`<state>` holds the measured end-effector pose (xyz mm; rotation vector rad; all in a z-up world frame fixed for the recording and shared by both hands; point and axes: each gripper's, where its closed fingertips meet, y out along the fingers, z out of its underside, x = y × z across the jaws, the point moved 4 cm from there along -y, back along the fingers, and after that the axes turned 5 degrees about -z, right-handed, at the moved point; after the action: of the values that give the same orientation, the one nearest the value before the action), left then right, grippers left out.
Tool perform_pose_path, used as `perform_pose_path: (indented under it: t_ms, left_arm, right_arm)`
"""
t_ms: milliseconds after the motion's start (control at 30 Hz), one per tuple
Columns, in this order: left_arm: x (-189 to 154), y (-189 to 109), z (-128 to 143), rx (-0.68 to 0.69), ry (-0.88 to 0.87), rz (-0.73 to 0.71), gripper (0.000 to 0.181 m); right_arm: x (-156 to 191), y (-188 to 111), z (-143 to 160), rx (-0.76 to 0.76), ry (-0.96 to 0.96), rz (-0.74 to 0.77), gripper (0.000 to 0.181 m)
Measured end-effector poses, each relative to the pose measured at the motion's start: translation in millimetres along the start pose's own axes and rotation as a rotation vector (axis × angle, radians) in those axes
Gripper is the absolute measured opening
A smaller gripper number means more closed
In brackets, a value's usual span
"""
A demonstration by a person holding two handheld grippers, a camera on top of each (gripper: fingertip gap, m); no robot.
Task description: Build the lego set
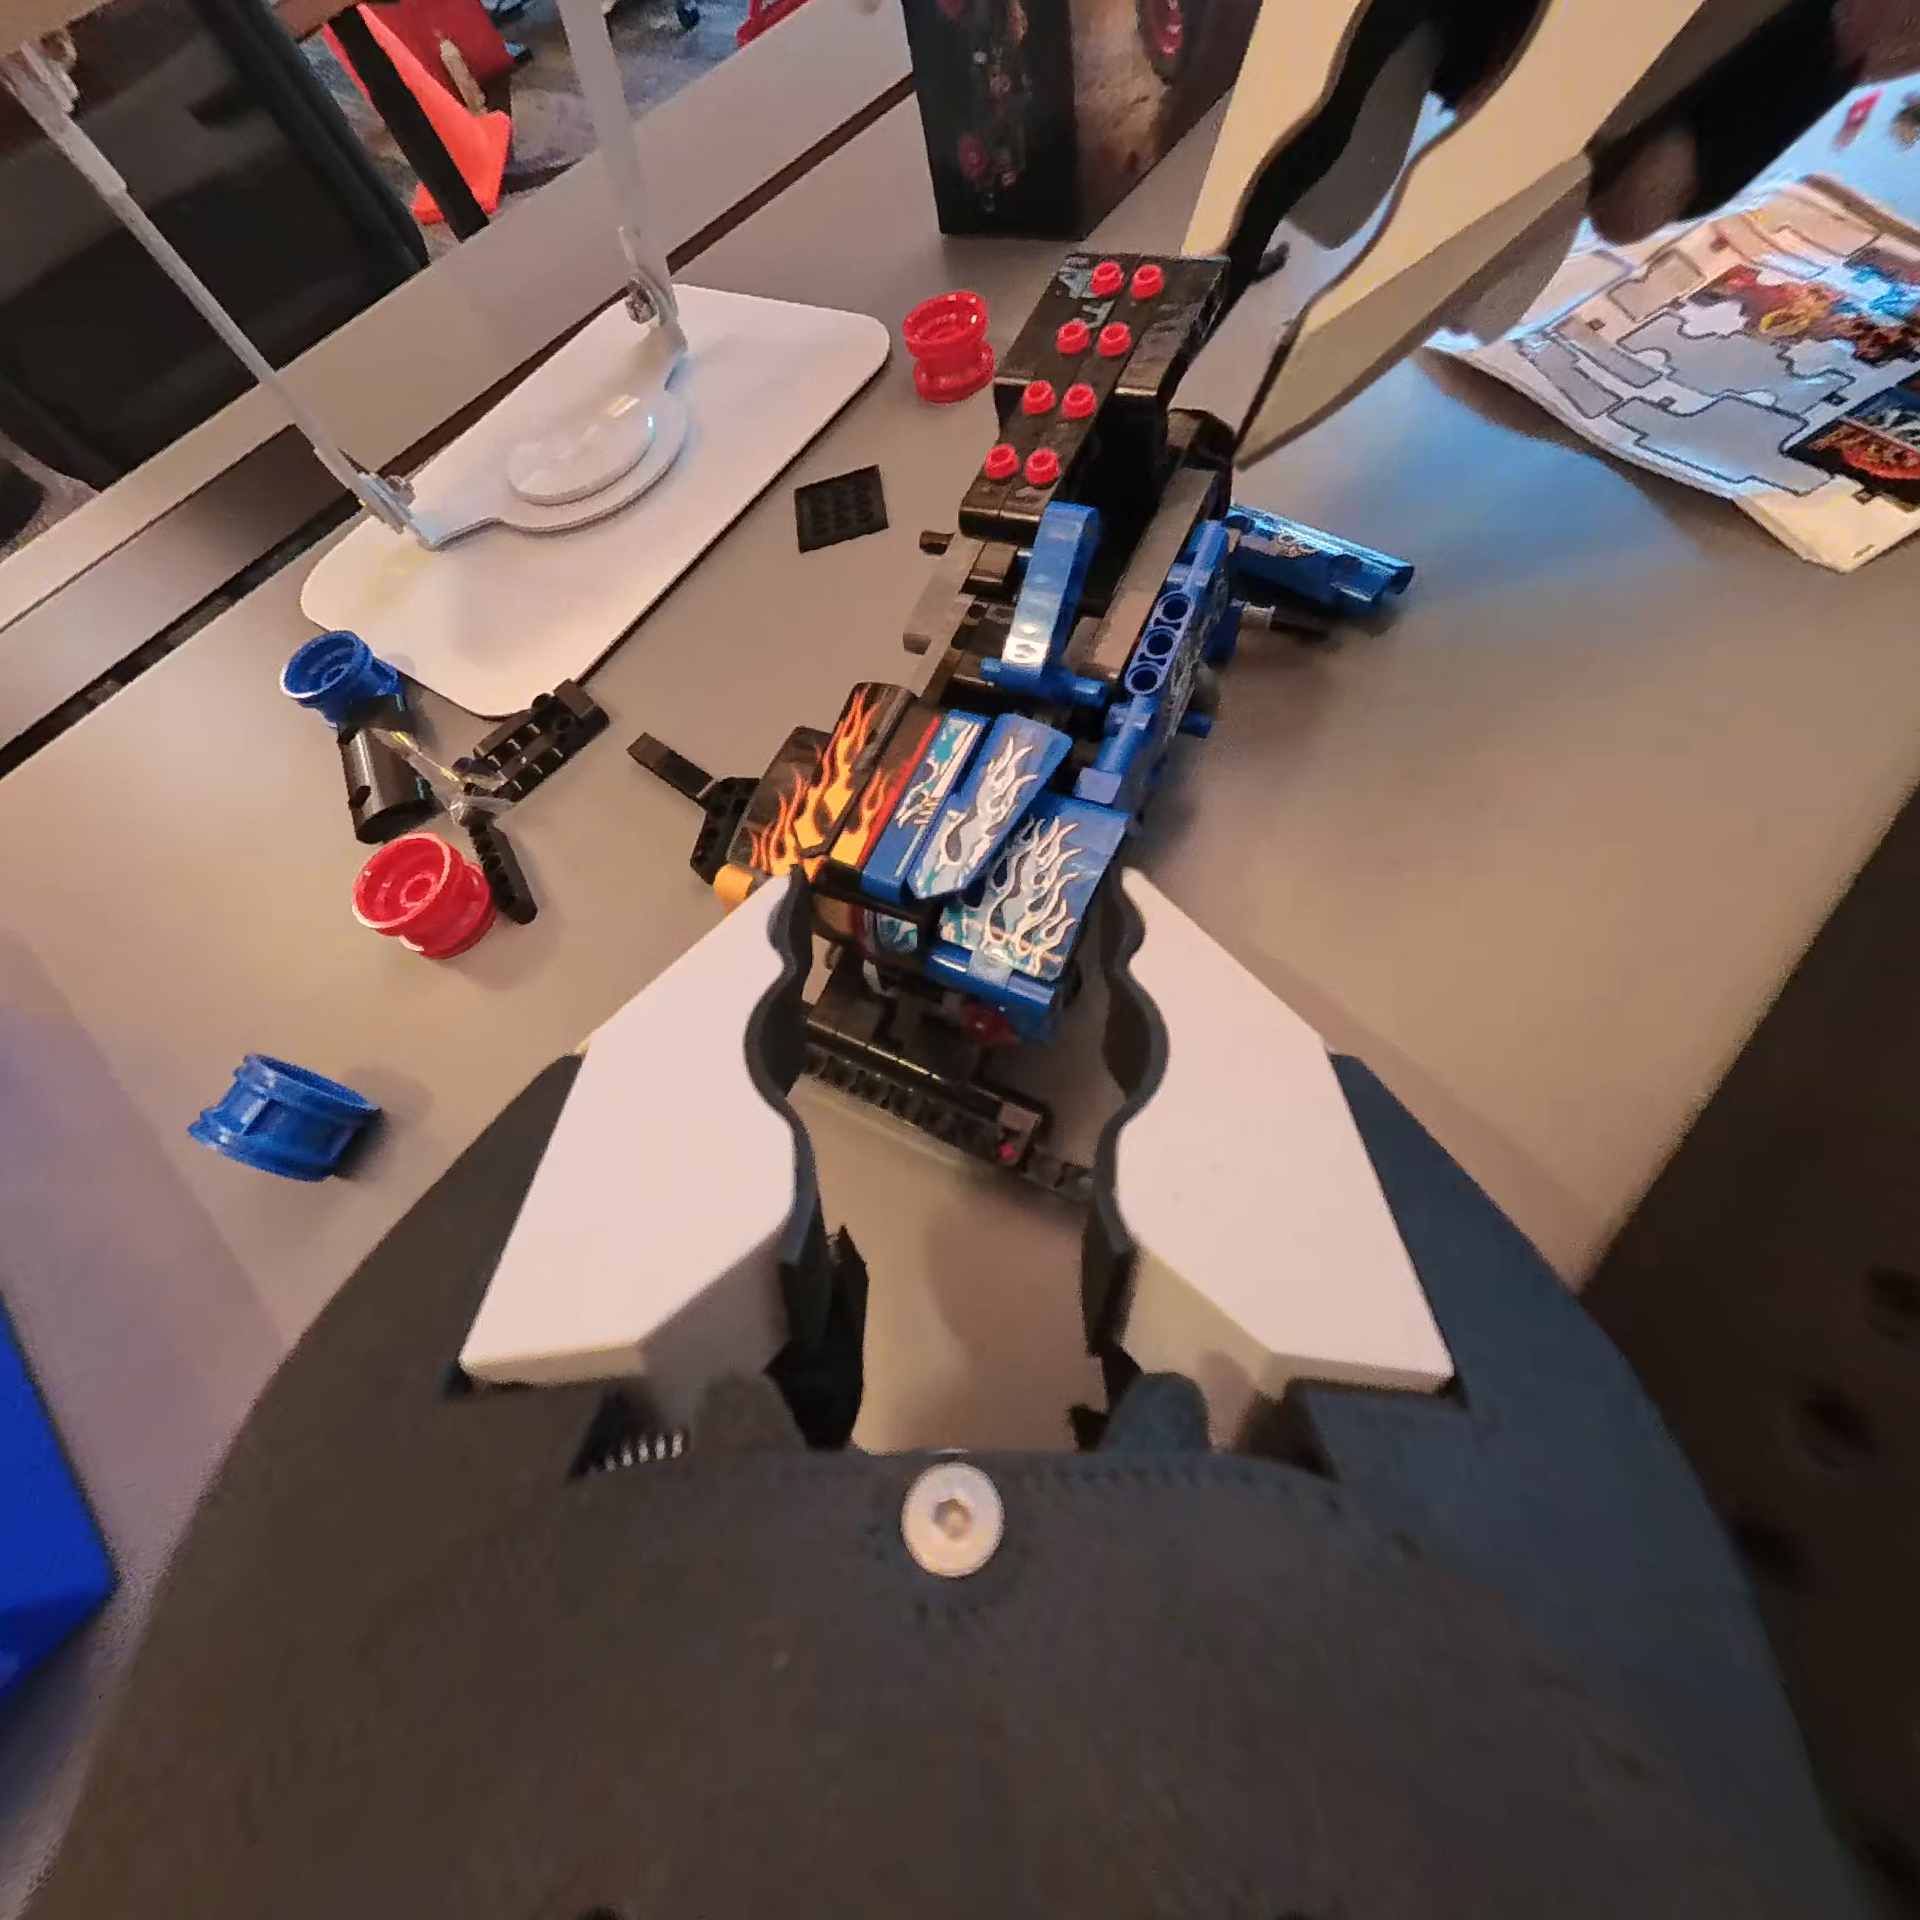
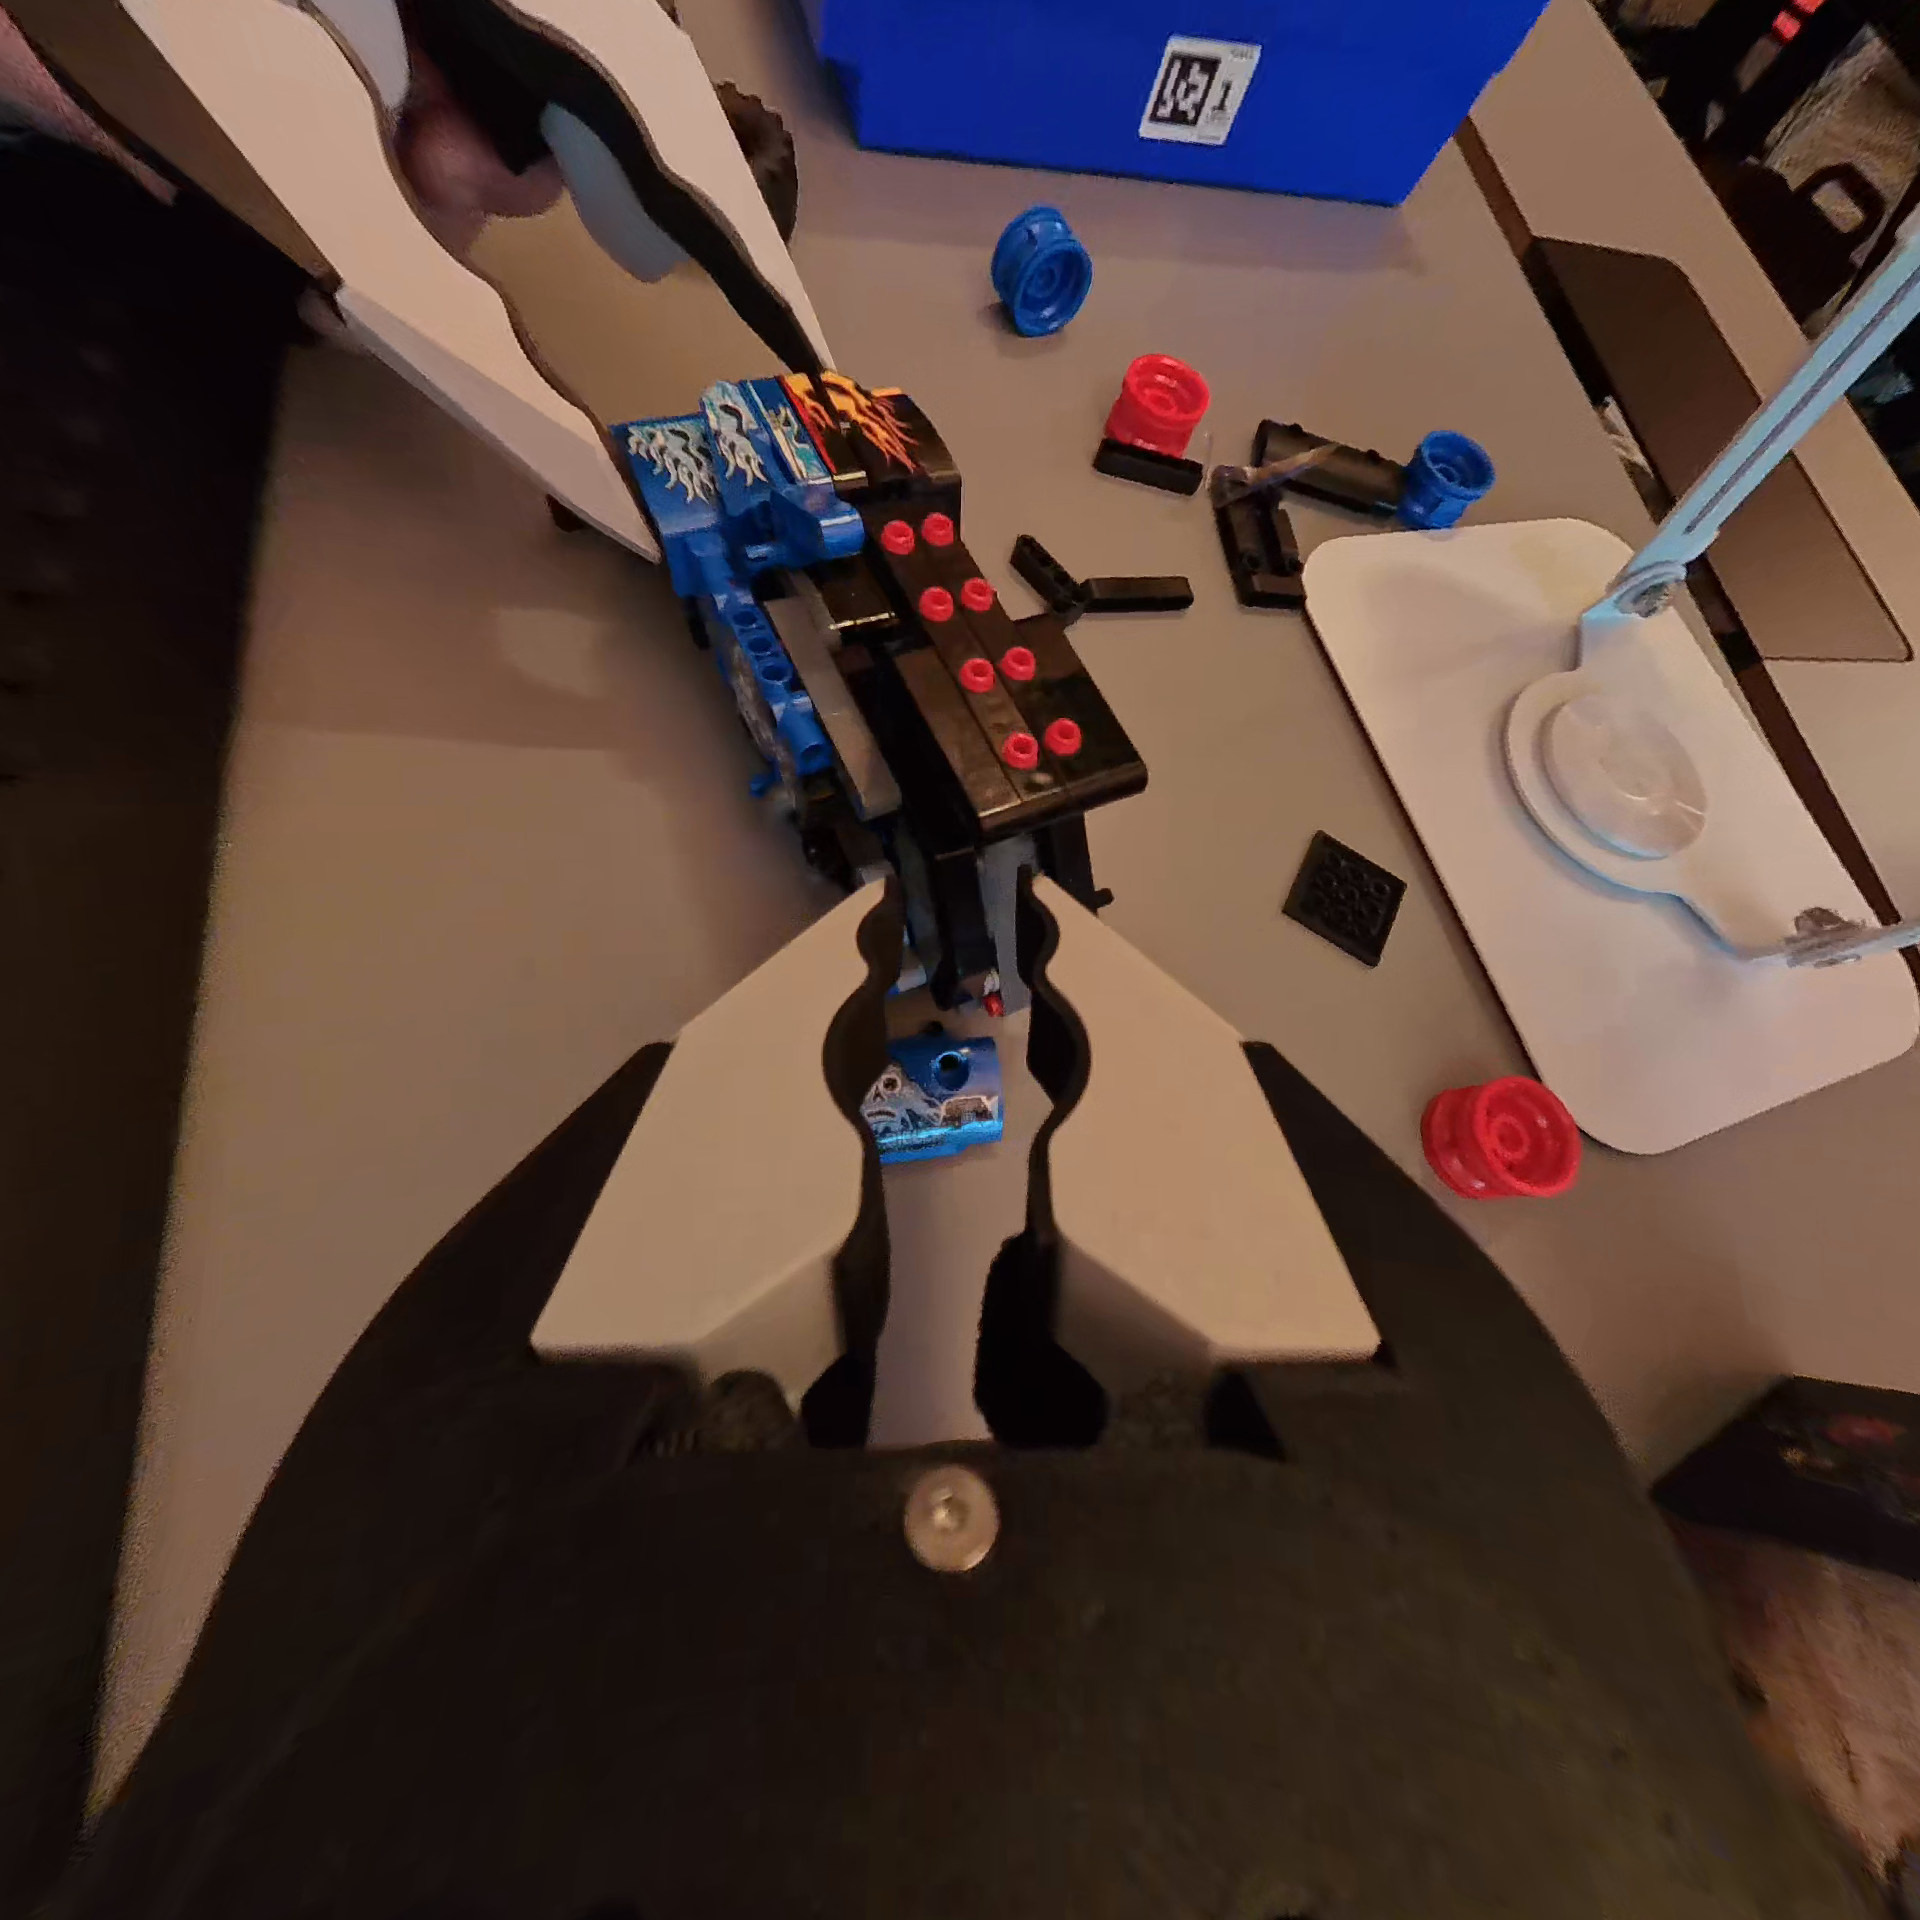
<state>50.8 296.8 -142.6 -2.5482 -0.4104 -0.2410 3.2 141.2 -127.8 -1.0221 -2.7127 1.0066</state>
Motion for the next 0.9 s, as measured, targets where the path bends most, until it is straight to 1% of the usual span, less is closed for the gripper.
perform_pose_path:
  t_ms: [67, 133, 267, 400, 500, 567, 733, 900]
  left_arm:
    - [-1.5, 0.9, -0.4, -0.005, -0.007, 0.003, 0.057]
    - [-2.9, 1.6, -0.9, -0.011, -0.008, 0.008, 0.059]
    - [-5.8, 1.0, -1.3, -0.017, -0.013, 0.005, 0.059]
    - [-15.6, -0.9, -3.5, -0.033, -0.033, 0.011, 0.059]
    - [-22.6, -1.5, -4.1, -0.033, 0.013, -0.009, 0.059]
    - [-23.2, -2.8, -5.0, -0.046, 0.014, -0.001, 0.059]
    - [-8.1, -14.6, -8.8, -0.127, -0.062, 0.008, 0.065]
    - [-3.7, -8.3, 0.1, -0.083, -0.056, 0.021, 0.076]
  right_arm:
    - [-1.7, 2.2, 1.3, -0.005, 0.005, 0.014, 0.021]
    - [-1.9, 4.1, 1.6, -0.012, 0.010, 0.015, 0.019]
    - [-8.5, 6.9, 1.5, -0.014, 0.023, 0.053, 0.018]
    - [-20.7, 8.5, 3.0, -0.010, 0.038, 0.106, 0.012]
    - [-29.3, 10.8, 4.3, -0.018, 0.069, 0.132, 0.013]
    - [-31.5, 8.5, 5.3, -0.022, 0.090, 0.129, 0.015]
    - [-36.9, -5.4, 11.7, -0.034, 0.097, 0.163, 0.023]
    - [-43.0, -16.4, 19.2, -0.044, 0.122, 0.178, 0.024]
